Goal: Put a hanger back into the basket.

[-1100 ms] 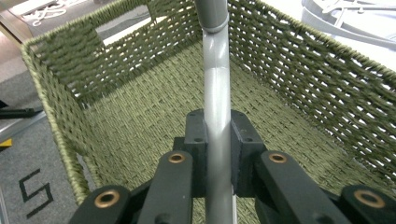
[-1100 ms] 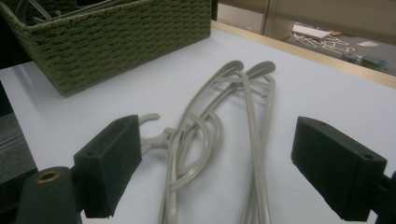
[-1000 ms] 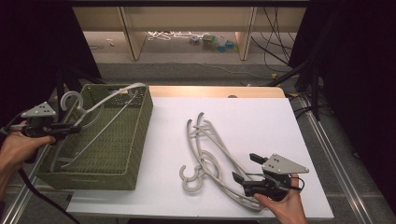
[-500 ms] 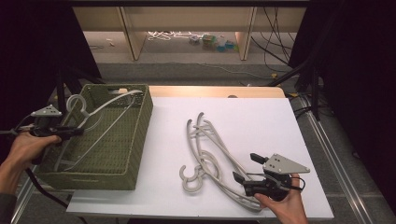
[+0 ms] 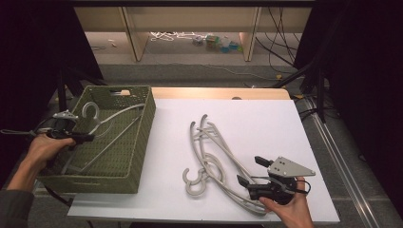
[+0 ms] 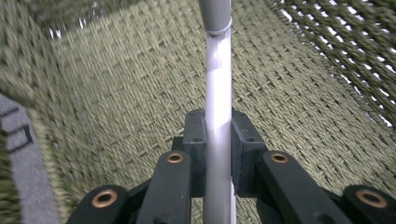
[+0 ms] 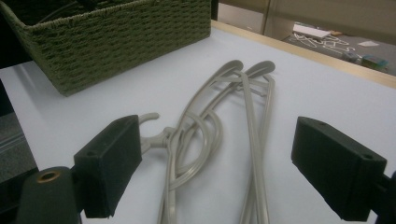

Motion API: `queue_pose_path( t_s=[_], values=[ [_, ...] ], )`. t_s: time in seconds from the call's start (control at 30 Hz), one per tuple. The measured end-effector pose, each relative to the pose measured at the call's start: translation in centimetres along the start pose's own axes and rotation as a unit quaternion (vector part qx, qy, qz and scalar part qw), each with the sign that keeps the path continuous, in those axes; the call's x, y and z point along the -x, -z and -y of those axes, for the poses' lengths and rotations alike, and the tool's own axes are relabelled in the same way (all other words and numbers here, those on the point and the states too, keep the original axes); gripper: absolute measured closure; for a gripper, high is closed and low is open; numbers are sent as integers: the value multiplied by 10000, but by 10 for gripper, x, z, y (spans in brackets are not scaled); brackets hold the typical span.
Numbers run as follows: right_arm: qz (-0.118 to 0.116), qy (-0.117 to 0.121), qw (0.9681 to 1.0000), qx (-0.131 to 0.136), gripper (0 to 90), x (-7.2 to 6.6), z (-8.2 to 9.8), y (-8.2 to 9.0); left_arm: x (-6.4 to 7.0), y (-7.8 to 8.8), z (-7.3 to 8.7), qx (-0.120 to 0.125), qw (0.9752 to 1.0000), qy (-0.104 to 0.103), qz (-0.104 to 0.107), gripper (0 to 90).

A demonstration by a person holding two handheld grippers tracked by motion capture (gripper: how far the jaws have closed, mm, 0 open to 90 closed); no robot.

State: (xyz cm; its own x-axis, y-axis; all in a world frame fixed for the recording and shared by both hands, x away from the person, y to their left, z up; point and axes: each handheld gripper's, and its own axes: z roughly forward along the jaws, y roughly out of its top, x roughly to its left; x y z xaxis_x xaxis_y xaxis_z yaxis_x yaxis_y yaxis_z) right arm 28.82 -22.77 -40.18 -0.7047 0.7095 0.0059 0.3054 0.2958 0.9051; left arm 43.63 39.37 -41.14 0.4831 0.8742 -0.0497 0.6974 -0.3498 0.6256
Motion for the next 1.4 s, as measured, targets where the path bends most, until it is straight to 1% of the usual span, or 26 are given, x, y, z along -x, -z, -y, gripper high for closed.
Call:
queue_pose_path(
  t_s=[0.03, 0.1, 0.17, 0.2, 0.27, 0.3, 0.33, 0.37, 0.47, 0.5, 0.53, 0.57, 0.6, 0.67, 0.73, 0.77, 0.8, 0.87, 0.97, 1.03, 1.07, 1.1, 1.17, 1.2, 1.3, 1.4],
  values=[
    [-1, -4, 10000, 2, 169, 0, 0, 0, -2, 0, 0, -7, 10000, 21, -16, 778],
    [-4, -19, 10000, -20, 169, 0, 0, 0, -6, 1, 2, -2, 9999, 157, -70, 765],
    [-9, -19, 10000, -39, 169, 0, 1, -1, -8, 1, 3, -3, 9993, 341, -171, 741],
    [-14, -13, 10000, -32, 169, 0, 1, -1, -9, 1, 4, 13, 9990, 422, -163, 741],
    [-7, -10, 10000, -46, 169, 0, 1, -1, -9, 0, 5, -36, 9982, 565, -205, 725],
    [-3, 20, 10000, -29, 169, 0, 1, -2, -9, -2, 5, -53, 9976, 631, -289, 698],
    [-3, 12, 10000, -24, 169, 0, 1, -2, -11, -1, 6, -185, 9968, 687, -356, 657],
    [-18, -6, 10000, -48, 168, 0, 1, -1, -12, -1, 6, -188, 9963, 747, -382, 633],
    [-9, -12, 10000, -56, 169, 0, 1, -1, -13, 0, 7, -116, 9951, 872, -444, 617],
    [-6, -19, 10000, -54, 168, 0, 1, -1, -12, 1, 6, -38, 9948, 922, -439, 608],
    [28, -19, 10000, -87, 169, 0, 1, 0, -10, 2, 5, 3, 9945, 943, -462, 571],
    [-10, -18, 10000, -48, 169, 1, 1, -1, -9, 4, 3, -8, 9944, 936, -499, 512],
    [-15, -21, 10000, -50, 169, 0, 1, -1, -8, 7, 1, 10, 9942, 902, -587, 472],
    [-2, -23, 10000, -47, 168, 0, 1, -2, -5, 13, -2, 237, 9938, 963, -493, 461],
    [3, -28, 10000, -44, 168, 0, 1, -2, -2, 22, -5, 345, 9937, 944, -488, 431],
    [-2, -25, 10000, -41, 168, 0, 1, -1, 0, 26, -6, 501, 9927, 986, -486, 419],
    [3, -34, 10000, -35, 168, 0, 1, -1, 2, 31, -7, 588, 9925, 979, -443, 408],
    [10, -40, 10000, -34, 167, 0, 1, -1, 8, 42, -9, 854, 9909, 956, -420, 395],
    [24, -46, 10000, -1, 167, 0, 2, -2, 17, 57, -12, 1135, 9889, 872, -409, 377],
    [6, -56, 10000, 60, 167, 0, 2, -3, 27, 70, -13, 1421, 9855, 870, -333, 364],
    [6, -58, 10000, 65, 167, 0, 2, -3, 31, 74, -13, 1504, 9842, 874, -326, 354],
    [42, -48, 10000, -41, 167, -1, 1, -1, 37, 81, -14, 1656, 9823, 834, -271, 345],
    [38, -49, 10000, -12, 167, -1, 1, -2, 50, 91, -15, 1855, 9794, 758, -251, 334],
    [56, -40, 9999, -74, 167, -1, 1, -1, 56, 94, -15, 1914, 9787, 710, -230, 324],
    [14, -45, 10000, -26, 167, -1, 1, -2, 82, 102, -14, 2112, 9761, 503, -68, 304],
    [18, -40, 10000, -24, 167, -1, 1, -2, 103, 101, -12, 2218, 9740, 425, 181, 276]
  ],
)
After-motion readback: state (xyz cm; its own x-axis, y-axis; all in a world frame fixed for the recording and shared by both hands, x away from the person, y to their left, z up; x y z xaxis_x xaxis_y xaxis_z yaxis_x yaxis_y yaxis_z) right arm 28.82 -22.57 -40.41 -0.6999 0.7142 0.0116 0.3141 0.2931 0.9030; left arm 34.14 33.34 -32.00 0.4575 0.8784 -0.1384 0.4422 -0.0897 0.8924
